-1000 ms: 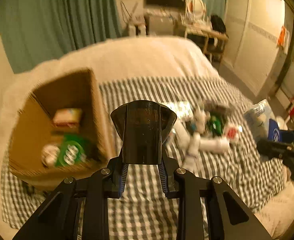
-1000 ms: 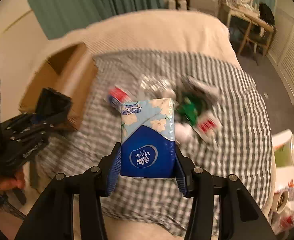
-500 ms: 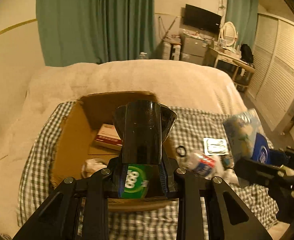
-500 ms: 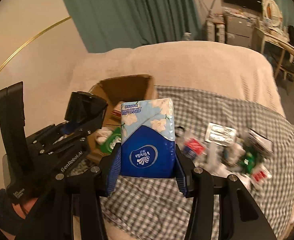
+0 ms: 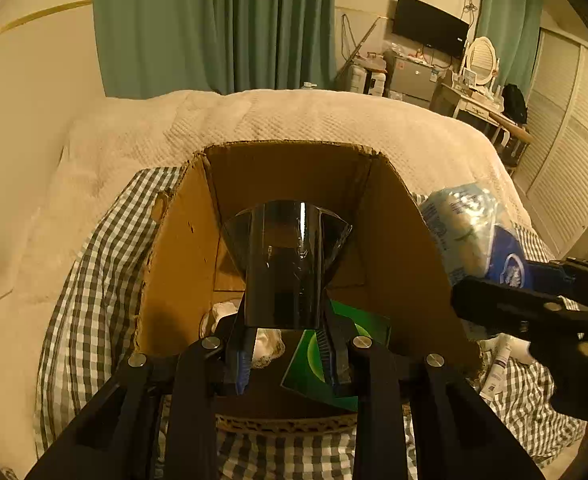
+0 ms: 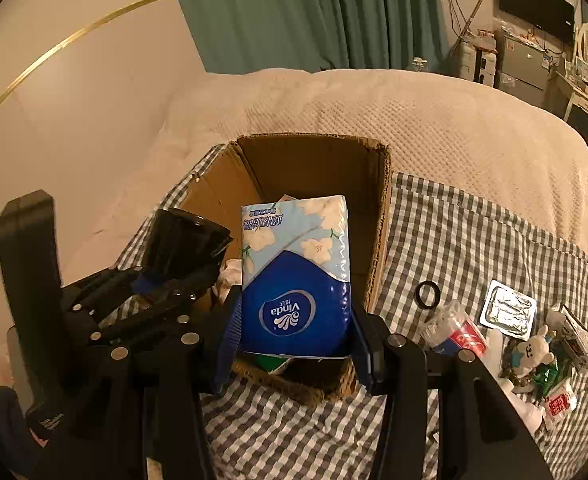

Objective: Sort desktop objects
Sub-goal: 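Carry the cup and tissue pack over the cardboard box and release them, then move both tools back over the remaining items on the bedspread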

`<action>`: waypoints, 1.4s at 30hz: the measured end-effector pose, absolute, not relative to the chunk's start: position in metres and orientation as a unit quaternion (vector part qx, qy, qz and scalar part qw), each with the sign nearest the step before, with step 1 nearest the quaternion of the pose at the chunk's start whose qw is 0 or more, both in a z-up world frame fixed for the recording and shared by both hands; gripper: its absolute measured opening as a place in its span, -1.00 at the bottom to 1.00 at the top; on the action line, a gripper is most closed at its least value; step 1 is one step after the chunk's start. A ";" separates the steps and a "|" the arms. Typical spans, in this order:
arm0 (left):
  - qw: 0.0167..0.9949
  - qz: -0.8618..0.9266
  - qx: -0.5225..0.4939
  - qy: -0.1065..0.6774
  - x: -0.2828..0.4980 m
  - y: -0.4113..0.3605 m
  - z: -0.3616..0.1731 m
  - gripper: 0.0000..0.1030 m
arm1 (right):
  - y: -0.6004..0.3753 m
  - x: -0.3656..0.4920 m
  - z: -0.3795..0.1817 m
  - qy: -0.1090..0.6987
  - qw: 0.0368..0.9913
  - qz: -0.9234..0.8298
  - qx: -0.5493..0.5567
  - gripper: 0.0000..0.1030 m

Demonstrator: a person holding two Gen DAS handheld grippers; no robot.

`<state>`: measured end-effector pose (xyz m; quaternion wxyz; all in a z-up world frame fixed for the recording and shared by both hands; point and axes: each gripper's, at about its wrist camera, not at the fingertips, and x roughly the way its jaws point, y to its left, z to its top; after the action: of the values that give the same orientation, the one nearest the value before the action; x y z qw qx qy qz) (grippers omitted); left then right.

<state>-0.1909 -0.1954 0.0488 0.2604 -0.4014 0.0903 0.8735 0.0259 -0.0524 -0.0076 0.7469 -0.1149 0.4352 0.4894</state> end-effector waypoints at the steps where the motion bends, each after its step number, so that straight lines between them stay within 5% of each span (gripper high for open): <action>1: 0.260 0.875 -0.399 0.093 -0.191 -0.196 0.049 -0.46 | -0.050 0.027 -0.011 0.438 0.745 0.490 -0.114 -0.08; 5: 0.257 0.874 -0.402 0.093 -0.191 -0.197 0.049 -0.38 | -0.049 0.032 -0.015 0.441 0.744 0.492 -0.099 -0.01; 9: 0.250 0.874 -0.409 0.082 -0.188 -0.200 0.054 0.34 | -0.057 0.038 -0.009 0.439 0.748 0.492 -0.074 0.07; 27: 0.319 0.850 -0.407 0.094 -0.078 -0.124 0.091 0.48 | -0.207 0.061 0.029 0.421 0.813 0.398 -0.053 0.18; 42: 0.379 0.802 -0.430 0.169 -0.017 -0.004 0.016 0.48 | -0.344 0.122 -0.037 0.470 0.831 0.297 -0.021 0.18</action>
<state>-0.0171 -0.0037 0.0160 0.3789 -0.4297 0.1690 0.8020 0.1216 -0.3444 -0.0369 0.8306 -0.0212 0.4705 0.2973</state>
